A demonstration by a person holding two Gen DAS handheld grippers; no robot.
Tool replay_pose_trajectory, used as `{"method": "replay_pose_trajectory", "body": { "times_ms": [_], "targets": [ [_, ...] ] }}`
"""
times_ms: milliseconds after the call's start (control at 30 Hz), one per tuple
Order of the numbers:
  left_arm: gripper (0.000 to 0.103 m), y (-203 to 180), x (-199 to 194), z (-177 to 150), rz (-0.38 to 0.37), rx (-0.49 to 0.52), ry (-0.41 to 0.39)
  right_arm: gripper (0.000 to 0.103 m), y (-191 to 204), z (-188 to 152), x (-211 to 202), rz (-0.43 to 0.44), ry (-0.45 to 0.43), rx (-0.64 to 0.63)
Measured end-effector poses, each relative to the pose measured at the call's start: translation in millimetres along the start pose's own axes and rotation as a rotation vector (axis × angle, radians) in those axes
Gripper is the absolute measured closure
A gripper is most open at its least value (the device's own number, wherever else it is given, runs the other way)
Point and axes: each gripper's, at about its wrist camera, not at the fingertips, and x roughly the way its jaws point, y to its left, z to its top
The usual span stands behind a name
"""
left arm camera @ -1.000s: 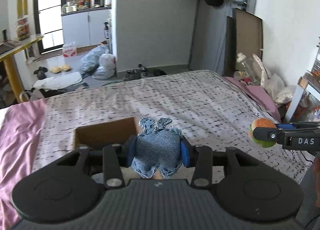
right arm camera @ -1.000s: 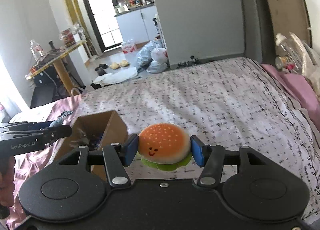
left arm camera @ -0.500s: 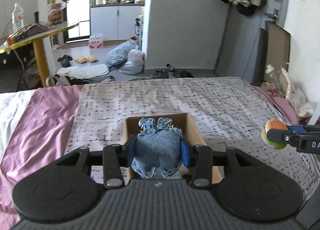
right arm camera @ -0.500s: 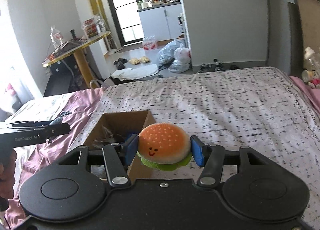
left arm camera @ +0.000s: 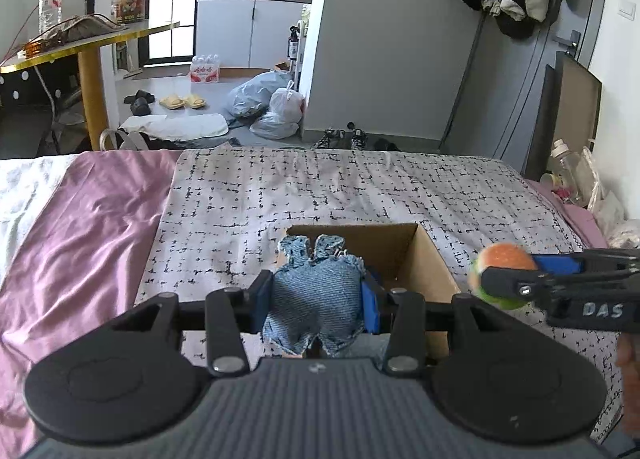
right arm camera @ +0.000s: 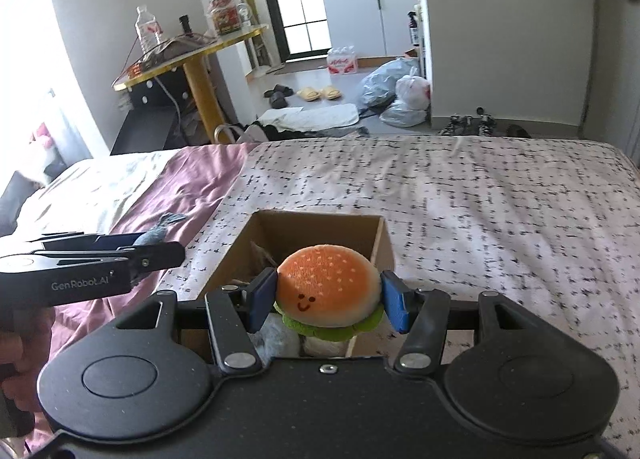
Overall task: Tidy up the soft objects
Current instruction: 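Carry the denim plush with the left gripper to the box while the right carries the hamburger, then open the right gripper to drop the hamburger in while the left releases the denim plush, then withdraw both open grippers up from the box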
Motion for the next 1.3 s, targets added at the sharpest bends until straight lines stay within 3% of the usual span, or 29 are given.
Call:
{"method": "replay_pose_trajectory", "body": {
  "times_ms": [167, 233, 300, 567, 1067, 1300],
  "targets": [
    [0.059, 3.5, 11.3, 0.0, -0.018, -0.001, 0.008, 0.045, 8.7, 2.3, 14.8, 0.009, 0.020, -0.009],
    [0.059, 6.1, 16.4, 0.8, -0.023, -0.016, 0.010, 0.028, 10.8, 2.3, 19.0, 0.009, 0.036, -0.023],
    [0.059, 6.0, 19.0, 1.5, -0.031, -0.020, 0.011, 0.025, 10.8, 3.1, 19.7, -0.015, 0.026, -0.031],
    [0.059, -2.6, 35.7, 10.0, -0.063, -0.028, 0.039, 0.024, -7.2, 2.4, 21.8, -0.024, 0.089, 0.021],
    [0.056, -49.5, 72.2, 26.5, -0.102, -0.040, 0.053, 0.025, -45.9, -11.7, 8.6, -0.059, 0.084, 0.101],
    [0.035, -58.6, 83.1, 26.9, -0.128, -0.060, 0.068, 0.025, -63.2, -13.6, -3.2, -0.080, 0.068, 0.128]
  ]
}}
